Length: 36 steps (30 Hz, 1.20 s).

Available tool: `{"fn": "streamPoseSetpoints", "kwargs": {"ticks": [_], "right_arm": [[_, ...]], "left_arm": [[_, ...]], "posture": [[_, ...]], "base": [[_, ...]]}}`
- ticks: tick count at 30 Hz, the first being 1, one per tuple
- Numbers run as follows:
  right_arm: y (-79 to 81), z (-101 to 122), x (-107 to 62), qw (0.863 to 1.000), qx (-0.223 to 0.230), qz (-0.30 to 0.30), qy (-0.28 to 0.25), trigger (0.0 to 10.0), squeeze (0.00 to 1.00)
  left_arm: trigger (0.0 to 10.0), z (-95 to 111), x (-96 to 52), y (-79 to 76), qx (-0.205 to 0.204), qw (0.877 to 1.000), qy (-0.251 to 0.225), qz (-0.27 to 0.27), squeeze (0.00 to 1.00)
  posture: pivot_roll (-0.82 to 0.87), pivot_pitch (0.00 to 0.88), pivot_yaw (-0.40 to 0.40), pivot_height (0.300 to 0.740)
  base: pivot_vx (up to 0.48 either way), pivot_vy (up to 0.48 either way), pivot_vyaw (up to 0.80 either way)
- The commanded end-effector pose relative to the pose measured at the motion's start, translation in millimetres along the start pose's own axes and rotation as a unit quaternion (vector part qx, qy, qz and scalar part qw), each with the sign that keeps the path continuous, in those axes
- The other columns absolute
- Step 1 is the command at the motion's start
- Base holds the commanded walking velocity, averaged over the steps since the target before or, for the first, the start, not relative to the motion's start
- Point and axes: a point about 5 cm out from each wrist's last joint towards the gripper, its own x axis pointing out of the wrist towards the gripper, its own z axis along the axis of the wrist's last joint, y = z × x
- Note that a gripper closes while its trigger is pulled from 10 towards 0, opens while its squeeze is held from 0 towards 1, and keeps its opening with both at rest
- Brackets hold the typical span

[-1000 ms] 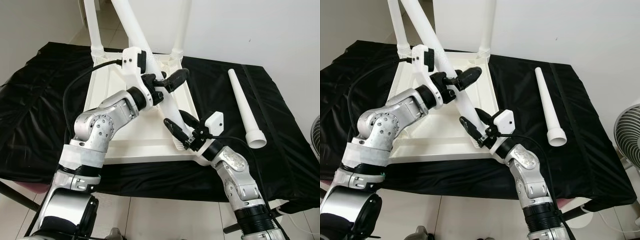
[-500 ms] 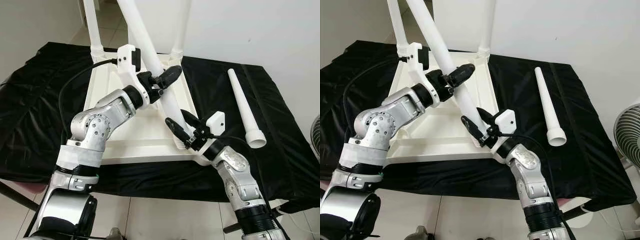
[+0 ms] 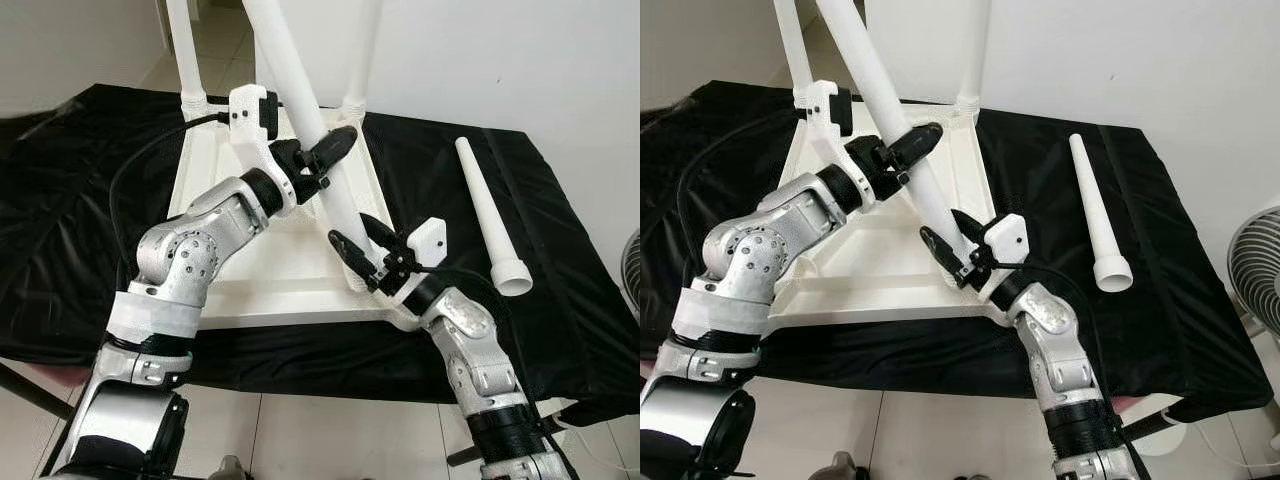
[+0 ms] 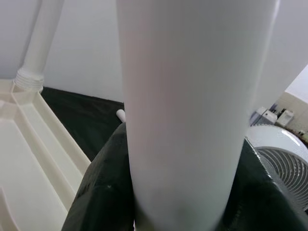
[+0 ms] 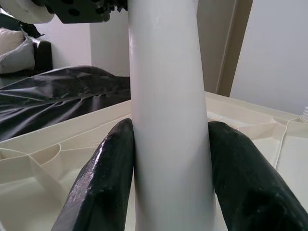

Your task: Building children table

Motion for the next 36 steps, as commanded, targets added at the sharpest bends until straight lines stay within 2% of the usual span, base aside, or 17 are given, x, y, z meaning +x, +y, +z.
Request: {"fn": "streamPoseSetpoints", "kwargs": {"ticks": [1, 2, 3, 7, 8, 9, 10, 13, 15, 17, 20, 24, 27, 29, 36], "right_arm": [[-15.7, -3, -2.8, 0.998, 0.005, -0.064, 0.015, 10.0, 0.00], [-15.7, -3, -2.8, 0.998, 0.005, -0.064, 0.015, 10.0, 0.00], [-24.4, -2, -1.6, 0.995, -0.005, -0.099, 0.023, 10.0, 1.00], [-27.3, -2, -1.3, 0.993, -0.009, -0.111, 0.026, 10.0, 1.00], [-29.7, -2, -0.7, 0.992, -0.022, -0.123, 0.034, 10.0, 1.00], [-29.7, -2, -0.7, 0.992, -0.022, -0.123, 0.034, 10.0, 1.00], [-31.2, -1, 0.0, 0.990, -0.030, -0.131, 0.038, 10.0, 0.00], [-31.2, -1, 0.0, 0.990, -0.030, -0.131, 0.038, 10.0, 0.00], [-30.8, -1, 8.4, 0.985, -0.059, -0.146, 0.073, 10.0, 0.00], [-30.8, -1, 8.4, 0.985, -0.059, -0.146, 0.073, 10.0, 0.00], [-28.6, -5, 18.0, 0.976, -0.098, -0.153, 0.117, 10.0, 0.00], [-28.5, -6, 19.6, 0.975, -0.101, -0.154, 0.125, 10.0, 0.00], [-27.5, -7, 24.6, 0.972, -0.124, -0.149, 0.132, 10.0, 0.00], [-24.6, -5, 30.4, 0.971, -0.146, -0.137, 0.127, 10.0, 0.00], [-20.8, 2, 38.3, 0.972, -0.162, -0.132, 0.107, 10.0, 0.00]], "left_arm": [[10.0, -4, 0.6, -24.8, 0.011, 0.984, 0.016, -0.177, 0.00], [10.0, -4, 0.6, -24.8, 0.011, 0.984, 0.016, -0.177, 0.00], [10.0, 4, 2.5, -28.8, 0.045, 0.984, 0.003, -0.170, 0.00], [10.0, 6, 3.0, -30.1, 0.054, 0.984, -0.002, -0.167, 0.00], [10.0, 8, 4.0, -31.8, 0.081, 0.984, -0.007, -0.158, 0.00], [10.0, 8, 4.0, -31.8, 0.081, 0.984, -0.007, -0.158, 0.00], [10.0, 10, 5.0, -33.3, 0.100, 0.983, -0.014, -0.150, 0.00], [10.0, 10, 5.0, -33.3, 0.100, 0.983, -0.014, -0.150, 0.00], [10.0, 16, 11.1, -44.3, 0.167, 0.978, -0.055, -0.109, 0.00], [10.0, 16, 11.1, -44.3, 0.167, 0.978, -0.055, -0.109, 0.00], [10.0, 19, 16.1, -57.3, 0.224, 0.967, -0.088, -0.080, 0.00], [10.0, 19, 17.1, -58.9, 0.233, 0.965, -0.091, -0.075, 0.00], [10.0, 17, 19.6, -65.6, 0.238, 0.963, -0.098, -0.072, 0.00], [10.0, 13, 22.6, -72.5, 0.246, 0.961, -0.103, -0.074, 0.00], [10.0, 6, 26.9, -77.9, 0.254, 0.959, -0.101, -0.076, 0.00]], "posture": [[0.10, 0.058, -0.020, 0.740], [0.10, 0.058, -0.020, 0.740], [0.10, 0.058, -0.024, 0.740], [0.10, 0.058, -0.024, 0.740], [0.10, 0.060, -0.025, 0.740], [0.10, 0.060, -0.025, 0.740], [0.10, 0.060, -0.027, 0.740], [0.10, 0.060, -0.027, 0.740], [0.11, 0.073, -0.043, 0.740], [0.11, 0.073, -0.043, 0.740], [0.12, 0.074, -0.050, 0.740], [0.12, 0.074, -0.051, 0.740], [0.12, 0.071, -0.057, 0.740], [0.12, 0.069, -0.059, 0.740], [0.12, 0.064, -0.063, 0.740]], "base": [[0.000, 0.000, 0.00], [0.000, 0.000, 0.00], [0.000, 0.000, 0.00], [0.000, 0.000, 0.00], [0.000, 0.000, 0.00], [0.000, 0.000, 0.00], [0.000, 0.000, 0.00], [0.000, 0.000, 0.00], [0.000, 0.000, 0.00], [0.000, 0.000, 0.00], [0.000, 0.000, 0.00], [0.000, 0.000, 0.00], [0.000, 0.000, 0.00], [0.000, 0.000, 0.00], [0.000, 0.000, 0.00]]}}
